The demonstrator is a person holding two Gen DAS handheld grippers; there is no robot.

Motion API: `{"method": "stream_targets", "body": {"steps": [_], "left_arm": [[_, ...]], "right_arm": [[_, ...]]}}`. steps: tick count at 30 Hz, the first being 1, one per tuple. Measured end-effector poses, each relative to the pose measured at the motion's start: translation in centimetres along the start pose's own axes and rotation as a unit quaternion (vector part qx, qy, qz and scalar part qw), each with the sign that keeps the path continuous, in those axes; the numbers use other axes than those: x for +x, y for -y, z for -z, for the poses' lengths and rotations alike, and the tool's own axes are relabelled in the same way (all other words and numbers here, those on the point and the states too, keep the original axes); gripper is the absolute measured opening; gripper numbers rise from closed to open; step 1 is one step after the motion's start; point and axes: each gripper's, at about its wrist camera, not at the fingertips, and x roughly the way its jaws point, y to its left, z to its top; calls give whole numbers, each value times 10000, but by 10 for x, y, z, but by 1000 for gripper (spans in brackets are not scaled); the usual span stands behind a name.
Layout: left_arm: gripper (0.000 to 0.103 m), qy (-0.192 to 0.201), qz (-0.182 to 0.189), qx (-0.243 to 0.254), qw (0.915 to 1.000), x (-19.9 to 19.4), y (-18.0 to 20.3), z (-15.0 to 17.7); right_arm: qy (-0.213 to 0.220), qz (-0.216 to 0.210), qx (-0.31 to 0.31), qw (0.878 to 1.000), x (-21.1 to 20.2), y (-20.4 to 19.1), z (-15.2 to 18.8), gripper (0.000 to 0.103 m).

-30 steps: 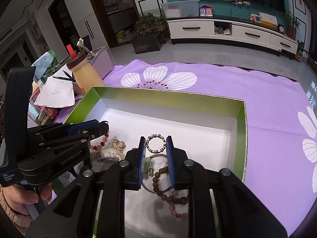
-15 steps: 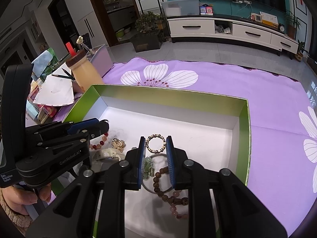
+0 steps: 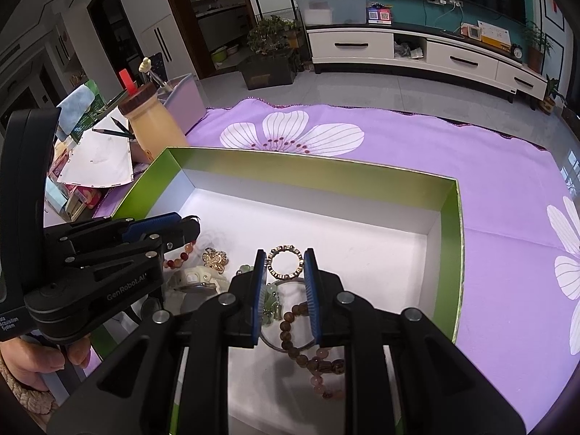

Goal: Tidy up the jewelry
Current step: 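Lower the small beaded ring into the box and open the right tool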

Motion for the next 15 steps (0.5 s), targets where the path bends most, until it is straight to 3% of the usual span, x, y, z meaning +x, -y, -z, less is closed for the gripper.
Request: {"method": "stream_targets", "body": {"steps": [15], "left_arm": [[20,-22,5,-11,10000,2,0,2]], "right_arm": [[-43,10,0,10000,2,-1,0,20]]}}
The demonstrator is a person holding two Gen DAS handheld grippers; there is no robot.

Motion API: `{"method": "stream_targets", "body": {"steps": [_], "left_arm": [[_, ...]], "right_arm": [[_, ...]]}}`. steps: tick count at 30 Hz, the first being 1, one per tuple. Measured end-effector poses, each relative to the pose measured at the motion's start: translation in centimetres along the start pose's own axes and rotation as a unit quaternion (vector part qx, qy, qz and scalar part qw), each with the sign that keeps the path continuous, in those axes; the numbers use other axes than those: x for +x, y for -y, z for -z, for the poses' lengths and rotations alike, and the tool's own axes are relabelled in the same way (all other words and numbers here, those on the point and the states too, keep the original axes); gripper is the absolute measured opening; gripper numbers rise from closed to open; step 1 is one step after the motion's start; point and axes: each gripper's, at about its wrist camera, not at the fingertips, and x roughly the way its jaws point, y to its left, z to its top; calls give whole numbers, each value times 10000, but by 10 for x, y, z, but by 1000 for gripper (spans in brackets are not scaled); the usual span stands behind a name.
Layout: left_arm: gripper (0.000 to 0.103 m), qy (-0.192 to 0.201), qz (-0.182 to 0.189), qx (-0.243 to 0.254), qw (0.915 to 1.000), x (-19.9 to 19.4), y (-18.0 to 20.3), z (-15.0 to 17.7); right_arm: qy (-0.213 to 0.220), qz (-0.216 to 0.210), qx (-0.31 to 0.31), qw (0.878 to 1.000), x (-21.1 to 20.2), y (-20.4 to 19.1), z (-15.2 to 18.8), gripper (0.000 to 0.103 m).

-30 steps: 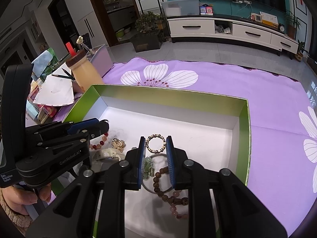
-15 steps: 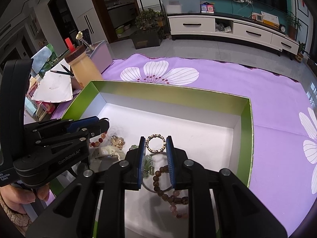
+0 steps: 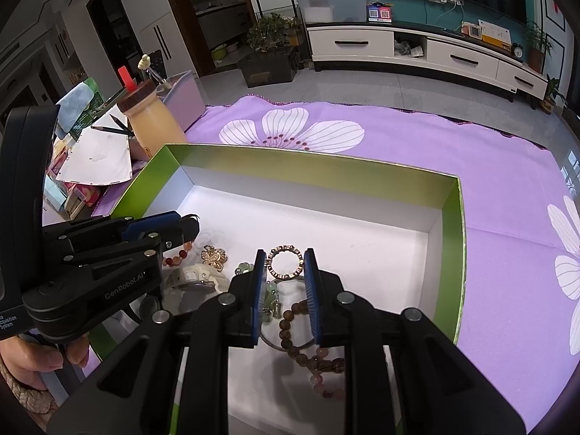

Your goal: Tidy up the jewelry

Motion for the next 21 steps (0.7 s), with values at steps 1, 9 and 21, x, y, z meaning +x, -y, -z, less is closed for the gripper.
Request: {"method": "stream_targets", "body": {"steps": [1,9,21], "left_arm": [[20,-4,-2,-2,10000,0,-1,0],[28,26,-60,-27,10000,-2,-1,1],[72,182,-73,-20,9998,-30,3,6]], "right_arm": [[-5,2,-2,10000,0,0,0,21],[-38,91,-3,10000,-1,0,1,22],[147,219,-120,9996,-34,-7,6,37]]}}
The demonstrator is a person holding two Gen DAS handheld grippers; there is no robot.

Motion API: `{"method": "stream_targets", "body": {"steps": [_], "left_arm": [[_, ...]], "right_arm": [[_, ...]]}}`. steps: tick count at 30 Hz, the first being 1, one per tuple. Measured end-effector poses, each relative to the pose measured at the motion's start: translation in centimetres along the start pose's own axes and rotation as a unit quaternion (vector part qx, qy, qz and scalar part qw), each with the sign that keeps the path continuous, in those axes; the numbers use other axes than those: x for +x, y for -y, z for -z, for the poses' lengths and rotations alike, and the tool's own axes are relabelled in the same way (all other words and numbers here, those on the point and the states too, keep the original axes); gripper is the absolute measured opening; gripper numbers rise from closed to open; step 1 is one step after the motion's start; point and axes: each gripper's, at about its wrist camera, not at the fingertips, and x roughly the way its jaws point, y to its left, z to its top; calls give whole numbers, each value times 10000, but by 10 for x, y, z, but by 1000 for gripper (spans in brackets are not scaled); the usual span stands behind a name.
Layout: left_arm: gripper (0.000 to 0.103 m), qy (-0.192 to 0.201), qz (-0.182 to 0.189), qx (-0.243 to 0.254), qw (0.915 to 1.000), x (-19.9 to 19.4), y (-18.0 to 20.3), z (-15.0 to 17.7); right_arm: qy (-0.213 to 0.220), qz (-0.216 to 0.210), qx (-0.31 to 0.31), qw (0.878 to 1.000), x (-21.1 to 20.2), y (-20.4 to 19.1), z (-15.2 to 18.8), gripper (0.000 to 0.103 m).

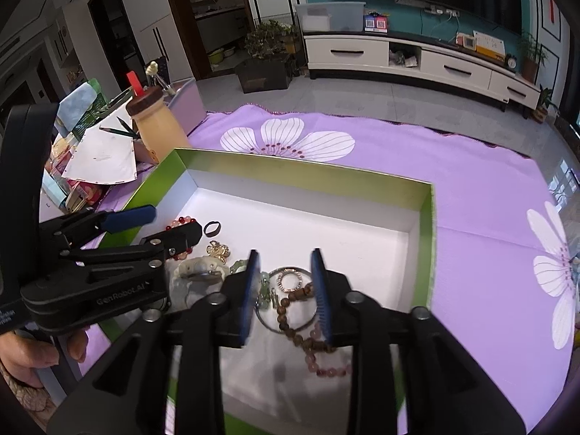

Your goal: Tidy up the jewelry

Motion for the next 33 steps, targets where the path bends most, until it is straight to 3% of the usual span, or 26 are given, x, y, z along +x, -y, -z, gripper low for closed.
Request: {"method": "stream_targets", "body": {"steps": [4,10,16,25,33], "left_arm": [[87,55,-64,19,10000,-20,2,2],[96,63,-205,-44,9998,-47,-1,5],[101,43,-418,-63,9991,-73,-4,7],[101,133,-572,55,9983,-115,-2,4],[101,13,-343,-121,9993,-126,-2,2]], "right_arm": [[93,115,-55,9999,-18,-2,4,54],[114,300,13,9995,-44,-2,9,84],[42,566,204,9982,-63,0,7,102],[38,822,293,9962,-89,-11,-3,102],[40,887,245,9958,-98,-12,-4,102]]}}
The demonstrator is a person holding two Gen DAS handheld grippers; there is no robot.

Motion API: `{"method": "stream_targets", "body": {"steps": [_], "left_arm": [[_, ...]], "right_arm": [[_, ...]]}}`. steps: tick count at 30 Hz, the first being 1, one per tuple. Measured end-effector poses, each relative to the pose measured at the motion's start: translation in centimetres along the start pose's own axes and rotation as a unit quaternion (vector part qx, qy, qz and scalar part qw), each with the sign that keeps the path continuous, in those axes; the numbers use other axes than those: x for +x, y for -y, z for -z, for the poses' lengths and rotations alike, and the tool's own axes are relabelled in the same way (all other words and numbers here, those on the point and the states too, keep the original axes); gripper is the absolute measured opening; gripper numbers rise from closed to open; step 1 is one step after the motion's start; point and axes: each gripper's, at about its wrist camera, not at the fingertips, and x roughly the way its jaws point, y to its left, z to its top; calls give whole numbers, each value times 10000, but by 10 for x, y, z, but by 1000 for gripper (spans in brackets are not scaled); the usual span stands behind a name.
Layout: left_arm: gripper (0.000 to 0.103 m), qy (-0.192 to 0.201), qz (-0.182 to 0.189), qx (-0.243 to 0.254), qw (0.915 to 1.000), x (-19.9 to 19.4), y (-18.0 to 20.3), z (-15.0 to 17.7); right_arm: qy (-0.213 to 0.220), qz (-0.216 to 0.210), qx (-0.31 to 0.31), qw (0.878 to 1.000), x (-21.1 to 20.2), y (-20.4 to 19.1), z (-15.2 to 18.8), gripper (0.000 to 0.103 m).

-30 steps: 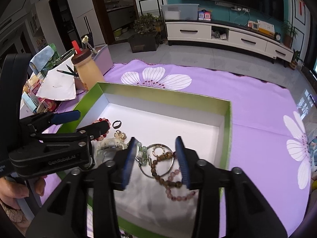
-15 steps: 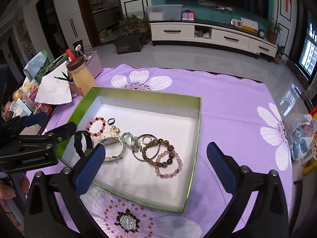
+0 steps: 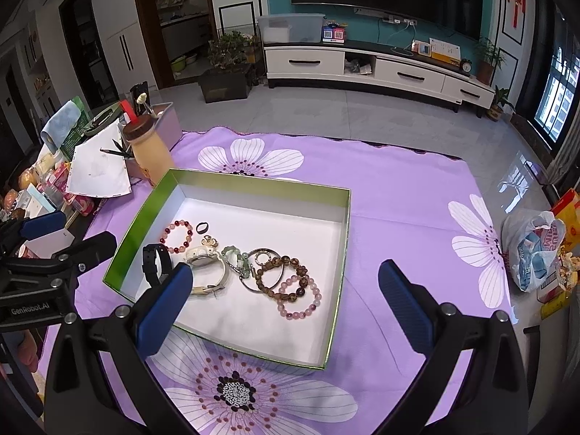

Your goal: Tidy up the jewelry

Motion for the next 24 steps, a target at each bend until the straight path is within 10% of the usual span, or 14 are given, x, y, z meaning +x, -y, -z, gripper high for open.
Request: {"method": "stream_targets", "body": {"steps": [24], "left_arm": [[101,-23,-275,-62,9996,6,-4,1]], "right_arm": [[11,89,-82,9999,-1,-3,-1,102]]}}
